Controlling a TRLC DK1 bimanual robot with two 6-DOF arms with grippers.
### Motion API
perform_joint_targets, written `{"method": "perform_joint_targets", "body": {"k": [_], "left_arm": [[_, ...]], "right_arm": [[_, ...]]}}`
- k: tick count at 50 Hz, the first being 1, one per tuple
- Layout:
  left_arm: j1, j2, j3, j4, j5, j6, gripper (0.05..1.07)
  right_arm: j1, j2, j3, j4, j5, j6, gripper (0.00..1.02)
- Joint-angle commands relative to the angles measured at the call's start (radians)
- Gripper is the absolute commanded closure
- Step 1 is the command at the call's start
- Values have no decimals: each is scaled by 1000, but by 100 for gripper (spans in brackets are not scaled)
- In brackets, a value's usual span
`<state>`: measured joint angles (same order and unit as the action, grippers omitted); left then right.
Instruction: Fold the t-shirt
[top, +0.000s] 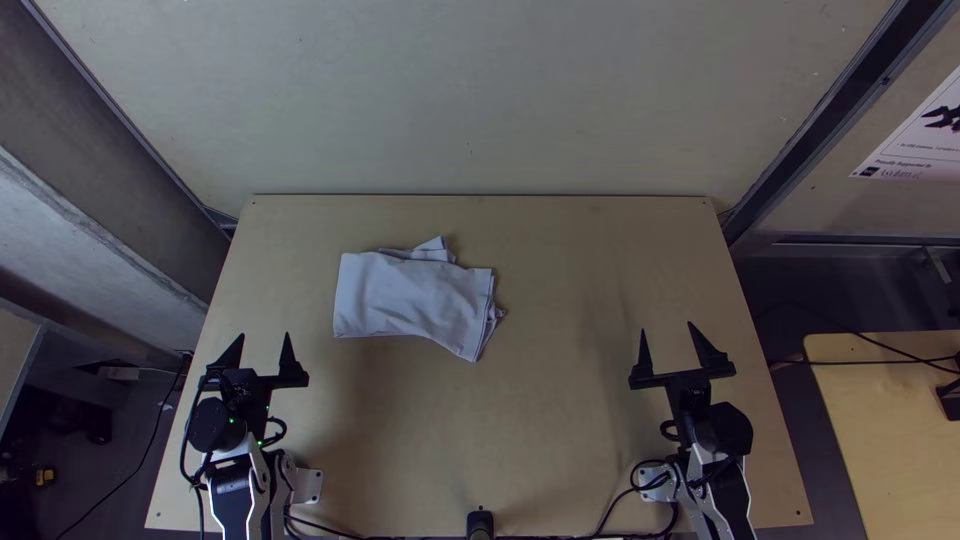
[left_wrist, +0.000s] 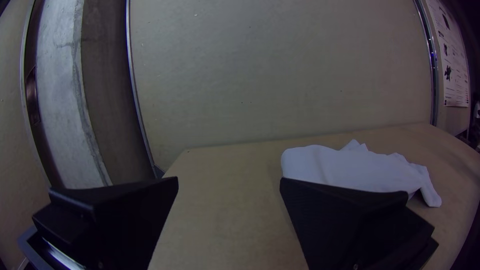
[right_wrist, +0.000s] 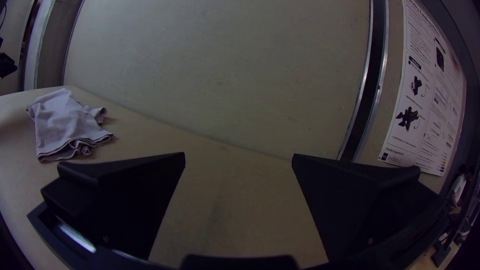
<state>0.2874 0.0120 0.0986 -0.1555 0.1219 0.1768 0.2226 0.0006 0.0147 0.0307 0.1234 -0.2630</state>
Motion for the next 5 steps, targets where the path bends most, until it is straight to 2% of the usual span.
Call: {"method": "perform_joint_targets", "body": {"k": [1,5], "left_arm": [[4,-12,-37,-44,4,13,10],[4,-12,-37,-44,4,13,10]], "right_arm": [[8,-4,-12,-14,7,4,4],[8,-4,-10,-14,7,4,4]]}}
